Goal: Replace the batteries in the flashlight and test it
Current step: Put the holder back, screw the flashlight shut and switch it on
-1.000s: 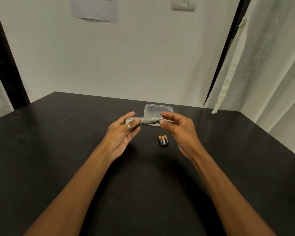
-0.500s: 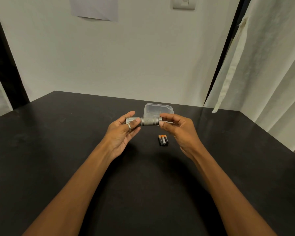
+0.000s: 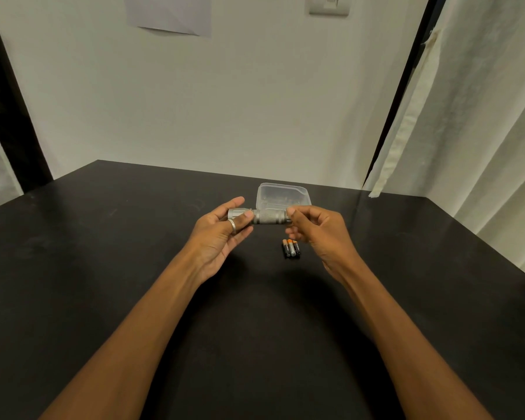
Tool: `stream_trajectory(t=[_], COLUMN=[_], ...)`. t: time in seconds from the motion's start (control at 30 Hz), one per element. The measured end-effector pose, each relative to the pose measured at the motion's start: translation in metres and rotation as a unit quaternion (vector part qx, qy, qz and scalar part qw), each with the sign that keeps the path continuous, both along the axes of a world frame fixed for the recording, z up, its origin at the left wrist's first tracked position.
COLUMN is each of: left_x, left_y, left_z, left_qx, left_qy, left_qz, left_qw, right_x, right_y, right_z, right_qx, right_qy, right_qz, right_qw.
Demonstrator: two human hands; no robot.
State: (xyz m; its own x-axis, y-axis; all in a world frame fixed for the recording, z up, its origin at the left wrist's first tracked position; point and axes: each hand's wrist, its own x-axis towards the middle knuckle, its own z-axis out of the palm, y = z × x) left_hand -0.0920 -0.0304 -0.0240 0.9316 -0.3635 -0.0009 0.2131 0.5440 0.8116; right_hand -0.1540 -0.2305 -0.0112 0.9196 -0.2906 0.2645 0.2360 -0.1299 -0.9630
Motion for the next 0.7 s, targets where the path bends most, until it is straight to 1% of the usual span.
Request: stream_trajectory(t=[0.17, 0.37, 0.5, 0.7], left_x=[-0.0002, 0.0008, 0.0013, 0.0017], left_y=[-0.0004, -0.0002, -0.0012, 0.0006], left_z=[0.0, -0.0006, -0.0007, 0.0002], left_qx=[0.005, 0.005, 0.005, 0.005], left_qy=[-0.003, -0.004, -0.003, -0.003], left_qz=[0.002, 0.005, 0.008, 0.003], left_qw=[1.0, 1.0, 1.0, 1.0], right_x=[-0.0012, -0.004, -0.0026, -0.0019], right_y=[0.0005, -0.005, -0.0056, -0.007], right_z=[0.0005, 0.0015, 0.0007, 0.0006], right_qx=[0.0, 0.006, -0.01, -0.01], right_qy=[0.004, 0.022, 0.019, 0.01], right_qz=[-0.003, 0.052, 0.038, 0.034], right_qw=[1.0, 0.998, 0.999, 0.999])
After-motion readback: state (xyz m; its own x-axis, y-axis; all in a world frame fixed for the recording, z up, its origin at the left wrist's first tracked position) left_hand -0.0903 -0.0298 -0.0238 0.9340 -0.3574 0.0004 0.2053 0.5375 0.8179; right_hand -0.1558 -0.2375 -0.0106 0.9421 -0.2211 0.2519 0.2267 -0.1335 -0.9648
